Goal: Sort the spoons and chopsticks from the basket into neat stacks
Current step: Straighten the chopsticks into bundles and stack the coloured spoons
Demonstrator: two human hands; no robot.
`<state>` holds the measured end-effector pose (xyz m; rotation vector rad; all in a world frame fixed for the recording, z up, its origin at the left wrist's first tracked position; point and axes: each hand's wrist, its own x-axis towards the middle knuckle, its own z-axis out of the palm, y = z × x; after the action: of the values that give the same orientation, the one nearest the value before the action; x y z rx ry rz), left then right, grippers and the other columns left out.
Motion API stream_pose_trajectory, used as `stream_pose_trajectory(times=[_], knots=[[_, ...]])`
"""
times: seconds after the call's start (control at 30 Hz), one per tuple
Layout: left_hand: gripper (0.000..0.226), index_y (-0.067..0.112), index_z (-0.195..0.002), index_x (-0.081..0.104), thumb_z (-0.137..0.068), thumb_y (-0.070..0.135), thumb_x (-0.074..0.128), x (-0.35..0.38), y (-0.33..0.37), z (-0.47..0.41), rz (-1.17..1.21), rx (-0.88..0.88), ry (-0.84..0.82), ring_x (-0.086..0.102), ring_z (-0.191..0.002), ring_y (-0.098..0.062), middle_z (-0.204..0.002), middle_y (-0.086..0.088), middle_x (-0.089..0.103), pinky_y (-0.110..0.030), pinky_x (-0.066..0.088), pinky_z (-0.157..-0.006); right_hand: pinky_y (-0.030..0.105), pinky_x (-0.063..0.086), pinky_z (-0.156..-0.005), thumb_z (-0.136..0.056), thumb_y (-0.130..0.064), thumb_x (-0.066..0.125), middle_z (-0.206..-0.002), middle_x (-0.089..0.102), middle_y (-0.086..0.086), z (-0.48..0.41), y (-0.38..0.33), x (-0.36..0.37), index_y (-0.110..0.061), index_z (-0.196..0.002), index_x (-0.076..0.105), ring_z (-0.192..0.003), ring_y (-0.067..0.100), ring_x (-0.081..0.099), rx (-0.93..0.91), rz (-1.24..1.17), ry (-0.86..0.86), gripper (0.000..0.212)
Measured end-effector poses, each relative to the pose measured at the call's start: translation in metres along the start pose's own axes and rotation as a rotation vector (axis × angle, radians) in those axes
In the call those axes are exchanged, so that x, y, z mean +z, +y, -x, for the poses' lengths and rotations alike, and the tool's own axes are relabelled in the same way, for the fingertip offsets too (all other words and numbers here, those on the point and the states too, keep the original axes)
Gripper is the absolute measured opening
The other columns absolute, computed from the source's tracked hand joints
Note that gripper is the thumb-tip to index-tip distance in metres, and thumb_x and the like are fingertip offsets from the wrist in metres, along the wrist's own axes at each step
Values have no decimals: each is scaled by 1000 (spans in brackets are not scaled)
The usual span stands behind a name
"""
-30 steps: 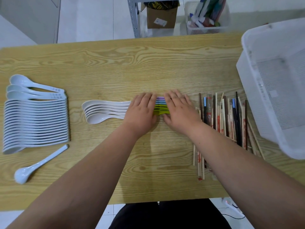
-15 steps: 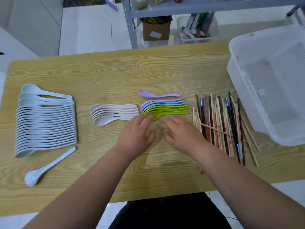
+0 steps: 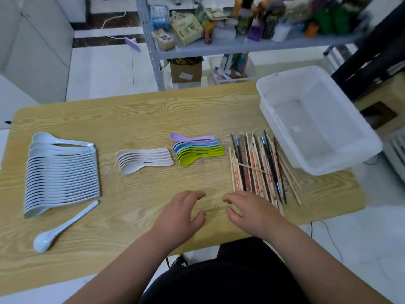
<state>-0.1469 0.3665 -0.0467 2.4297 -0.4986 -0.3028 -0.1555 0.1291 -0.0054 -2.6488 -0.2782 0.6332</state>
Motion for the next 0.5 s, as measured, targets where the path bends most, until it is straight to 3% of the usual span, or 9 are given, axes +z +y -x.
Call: stream_pose_trajectory(times=[0.23,0.37,0.5], knots=[[52,24,-128,60,-85,49,45,17,46,-41,-2,-32,11,57,-113,-13,-118,9,64,-27,45,-95,35,50,-90,-100,-40,47,-126,61,-7,-6,54,-37,-30,-133,57,-116,16,57,3,59,-47,36],[37,25,-127,58,-90,31,60,51,70,-75,53,-181,-26,60,-105,-12,-112,7,63,-30,50,-90,36,51,-93,-101,-38,45,-133,56,-7,-11,103,-51,-27,-136,55,-120,14,53,7,73,-70,38],[40,23,-129,55,-92,34,61,88,86,-108,52,-445,-88,63,-100,-17,-112,2,62,-33,52,-85,34,44,-107,-101,-36,44,-138,51,-4,-12,147,-50,-22,-142,50,-130,14,45,-60,85,-112,44]])
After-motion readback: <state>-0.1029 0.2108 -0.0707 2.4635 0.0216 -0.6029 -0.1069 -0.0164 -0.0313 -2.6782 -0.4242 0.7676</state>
